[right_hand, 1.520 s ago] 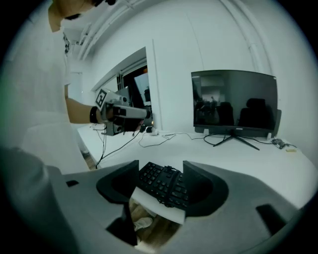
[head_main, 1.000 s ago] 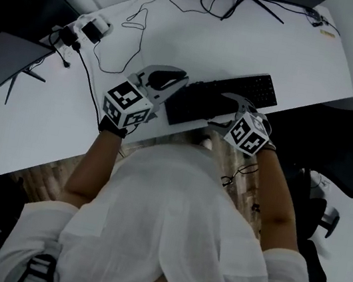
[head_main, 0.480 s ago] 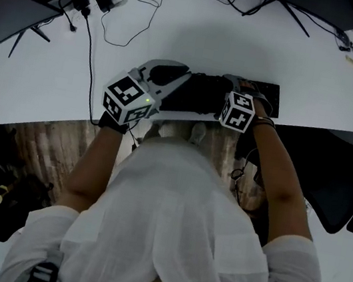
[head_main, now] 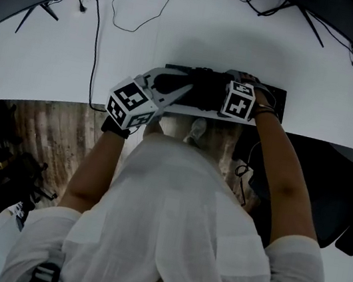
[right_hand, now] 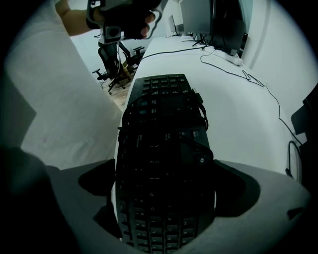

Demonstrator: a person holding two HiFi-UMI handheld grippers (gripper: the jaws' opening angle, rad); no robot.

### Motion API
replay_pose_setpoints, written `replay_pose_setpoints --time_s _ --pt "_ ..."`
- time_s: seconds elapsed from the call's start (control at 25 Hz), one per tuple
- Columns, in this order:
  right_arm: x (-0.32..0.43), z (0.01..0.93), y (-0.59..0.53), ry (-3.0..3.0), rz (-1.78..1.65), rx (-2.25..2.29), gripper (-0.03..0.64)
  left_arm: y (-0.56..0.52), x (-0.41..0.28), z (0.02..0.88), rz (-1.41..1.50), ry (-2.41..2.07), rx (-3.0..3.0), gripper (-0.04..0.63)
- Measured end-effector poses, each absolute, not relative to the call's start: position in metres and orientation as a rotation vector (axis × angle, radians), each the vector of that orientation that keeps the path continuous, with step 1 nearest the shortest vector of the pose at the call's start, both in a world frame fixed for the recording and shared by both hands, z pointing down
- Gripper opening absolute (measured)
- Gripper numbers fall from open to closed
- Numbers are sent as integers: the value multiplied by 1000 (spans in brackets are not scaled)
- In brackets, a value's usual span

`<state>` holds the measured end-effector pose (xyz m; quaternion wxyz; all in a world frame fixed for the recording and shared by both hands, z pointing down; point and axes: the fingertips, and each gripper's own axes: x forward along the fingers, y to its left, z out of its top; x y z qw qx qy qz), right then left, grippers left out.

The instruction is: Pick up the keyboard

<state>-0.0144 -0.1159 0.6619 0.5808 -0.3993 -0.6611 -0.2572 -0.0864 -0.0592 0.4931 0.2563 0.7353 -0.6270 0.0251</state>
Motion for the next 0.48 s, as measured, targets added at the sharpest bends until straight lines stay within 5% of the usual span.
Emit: replay_pose_setpoints --time_s 0.48 --pt "4 657 -98 -1535 -721 -969 581 -57 -58 513 149 -1622 2002 37"
